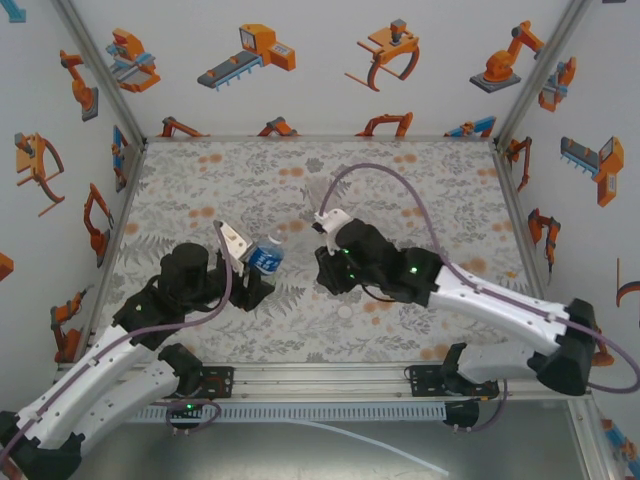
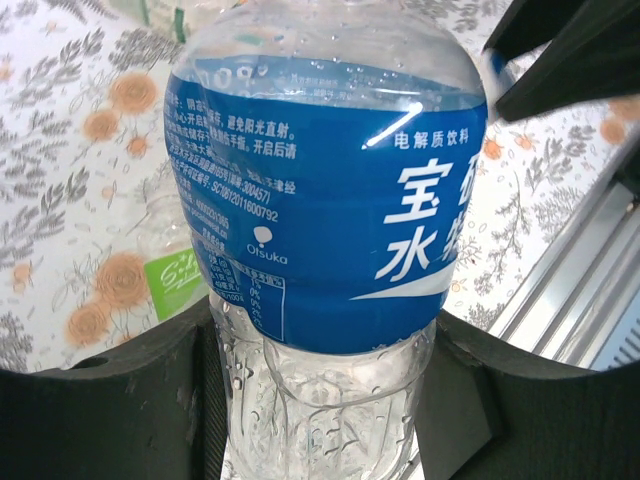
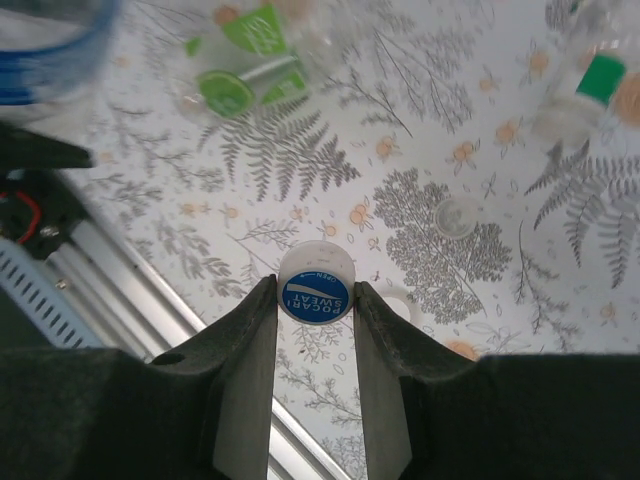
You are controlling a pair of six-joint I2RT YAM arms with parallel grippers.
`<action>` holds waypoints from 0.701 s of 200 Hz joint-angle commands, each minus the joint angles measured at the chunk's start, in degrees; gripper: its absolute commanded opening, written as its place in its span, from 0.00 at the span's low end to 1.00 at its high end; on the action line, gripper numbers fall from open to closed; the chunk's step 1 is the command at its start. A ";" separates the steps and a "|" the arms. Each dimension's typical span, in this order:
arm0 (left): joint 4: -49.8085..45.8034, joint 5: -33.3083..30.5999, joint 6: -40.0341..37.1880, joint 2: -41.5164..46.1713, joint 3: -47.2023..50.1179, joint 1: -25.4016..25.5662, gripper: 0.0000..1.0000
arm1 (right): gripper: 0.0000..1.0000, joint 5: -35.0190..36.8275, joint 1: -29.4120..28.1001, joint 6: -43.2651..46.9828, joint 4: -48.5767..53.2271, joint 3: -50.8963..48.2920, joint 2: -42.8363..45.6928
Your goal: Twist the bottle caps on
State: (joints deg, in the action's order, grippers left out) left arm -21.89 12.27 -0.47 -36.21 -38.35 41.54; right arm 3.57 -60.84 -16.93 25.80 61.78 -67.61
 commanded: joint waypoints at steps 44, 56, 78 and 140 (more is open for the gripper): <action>-1.77 18.92 -24.73 0.05 -3.26 1.78 0.00 | 0.11 -14.06 0.07 20.33 0.32 2.09 14.72; -2.85 20.32 -26.82 -0.60 -4.24 2.35 0.00 | 0.10 -15.52 0.09 21.94 0.83 3.17 16.02; -6.38 21.59 -29.48 -3.27 -7.04 3.70 0.00 | 0.09 -21.15 0.11 25.07 3.02 5.62 16.15; -10.89 21.99 -32.20 -11.72 -12.69 7.86 0.00 | 0.07 -25.42 0.15 28.08 2.89 7.43 13.59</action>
State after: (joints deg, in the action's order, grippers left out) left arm -30.15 31.57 -29.54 -46.54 -49.01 48.51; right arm -18.96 -60.84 8.93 28.12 67.05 -53.17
